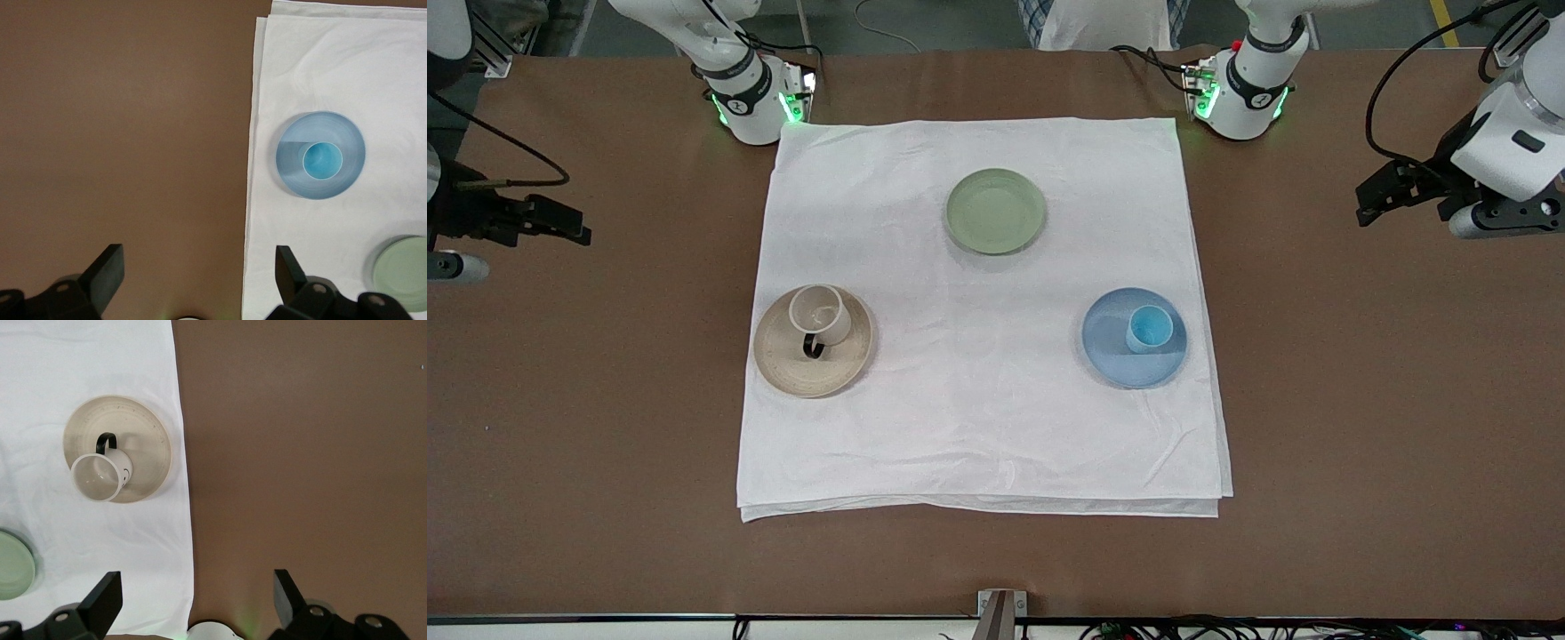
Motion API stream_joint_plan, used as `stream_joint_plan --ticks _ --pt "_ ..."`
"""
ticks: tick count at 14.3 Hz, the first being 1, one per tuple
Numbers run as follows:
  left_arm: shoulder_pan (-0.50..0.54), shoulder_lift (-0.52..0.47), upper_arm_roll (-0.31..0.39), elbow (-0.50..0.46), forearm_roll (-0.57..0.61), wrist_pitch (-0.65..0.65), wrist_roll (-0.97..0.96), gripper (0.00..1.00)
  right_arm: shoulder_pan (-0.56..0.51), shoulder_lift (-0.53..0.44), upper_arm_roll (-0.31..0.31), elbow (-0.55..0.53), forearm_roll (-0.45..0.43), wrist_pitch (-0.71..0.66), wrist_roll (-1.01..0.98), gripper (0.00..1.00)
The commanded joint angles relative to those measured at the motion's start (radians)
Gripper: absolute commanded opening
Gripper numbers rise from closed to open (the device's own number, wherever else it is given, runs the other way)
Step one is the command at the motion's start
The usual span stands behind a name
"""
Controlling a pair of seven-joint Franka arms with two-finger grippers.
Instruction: Place blue cup in blue plate and white mug in gray plate
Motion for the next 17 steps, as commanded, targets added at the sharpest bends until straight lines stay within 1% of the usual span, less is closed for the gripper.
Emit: stream_joint_plan --ticks 1,4,17 --pt "-0.005 -0.029 -0.003 -0.021 -0.016 -0.007 0.021 1.0 0.019 -0.114 -0.007 -0.117 -0.007 0.034 0.009 1.0" --pt "-0.002 -0.029 -0.002 -0.016 -0.016 -0.007 0.084 1.0 0.011 -0.157 -0.007 -0.117 -0.007 0.019 0.008 1.0" --pt "0.009 -0.018 0.01 -0.008 -0.013 -0.007 0.067 1.0 0.008 -0.166 -0.009 -0.091 -0.012 0.03 -0.044 1.0"
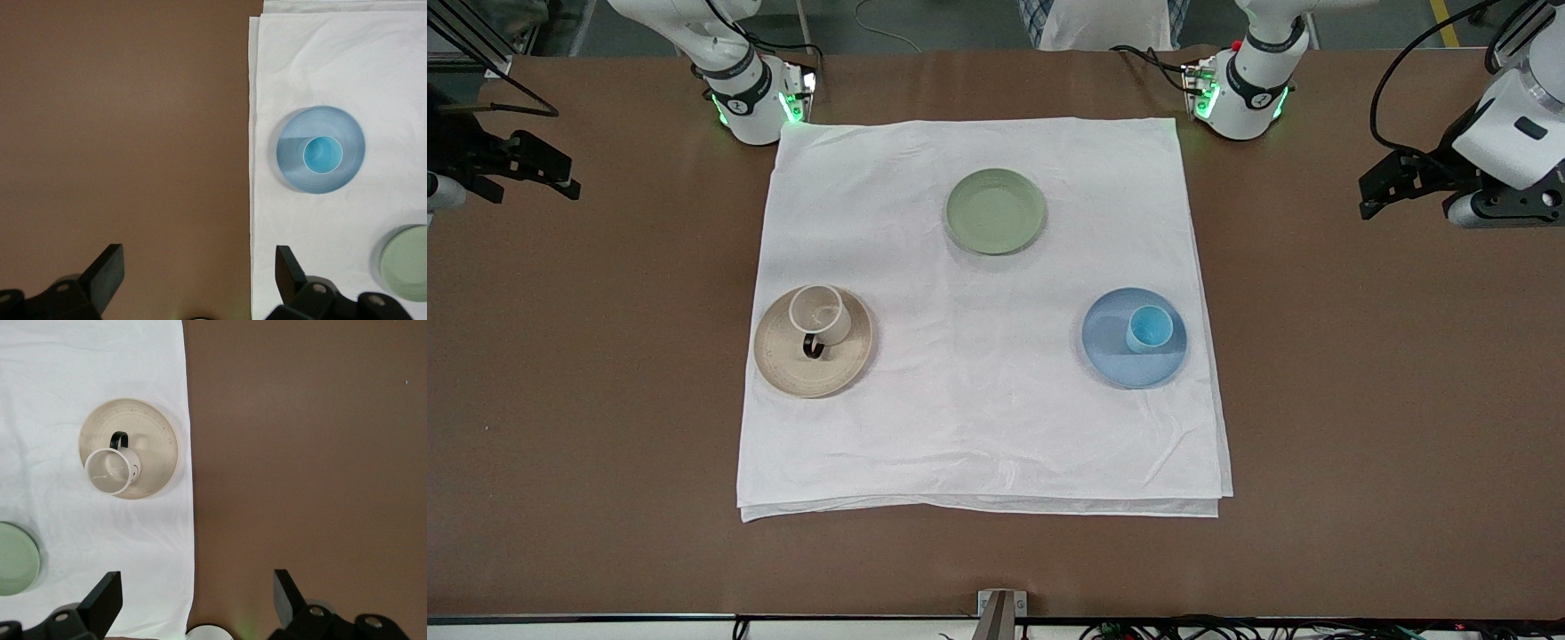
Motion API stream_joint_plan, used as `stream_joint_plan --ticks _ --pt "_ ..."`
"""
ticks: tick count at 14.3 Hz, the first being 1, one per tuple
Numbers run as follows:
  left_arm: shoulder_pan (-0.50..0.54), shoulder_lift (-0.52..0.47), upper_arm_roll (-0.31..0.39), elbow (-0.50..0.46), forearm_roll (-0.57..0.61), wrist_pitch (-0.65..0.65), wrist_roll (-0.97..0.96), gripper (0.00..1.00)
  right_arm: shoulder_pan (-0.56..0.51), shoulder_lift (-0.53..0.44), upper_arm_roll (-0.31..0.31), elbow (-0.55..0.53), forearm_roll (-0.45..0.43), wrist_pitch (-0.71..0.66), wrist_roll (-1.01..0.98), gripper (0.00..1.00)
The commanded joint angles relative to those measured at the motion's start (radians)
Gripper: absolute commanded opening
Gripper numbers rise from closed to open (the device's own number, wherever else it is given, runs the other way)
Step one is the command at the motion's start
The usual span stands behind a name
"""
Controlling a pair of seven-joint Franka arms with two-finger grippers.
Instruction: Place blue cup in blue plate and white mug in gray plate
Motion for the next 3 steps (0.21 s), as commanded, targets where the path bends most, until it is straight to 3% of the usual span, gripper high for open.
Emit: stream_joint_plan --ticks 1,3 --pt "0.005 -0.011 0.003 -0.006 -0.012 -0.006 0.006 1.0 -0.002 -0.035 -0.001 -0.015 -0.012 0.003 -0.021 1.0" --pt "0.007 -0.011 0.003 -0.008 -0.012 -0.006 0.008 1.0 -0.002 -0.035 -0.002 -0.016 -0.012 0.003 -0.021 1.0"
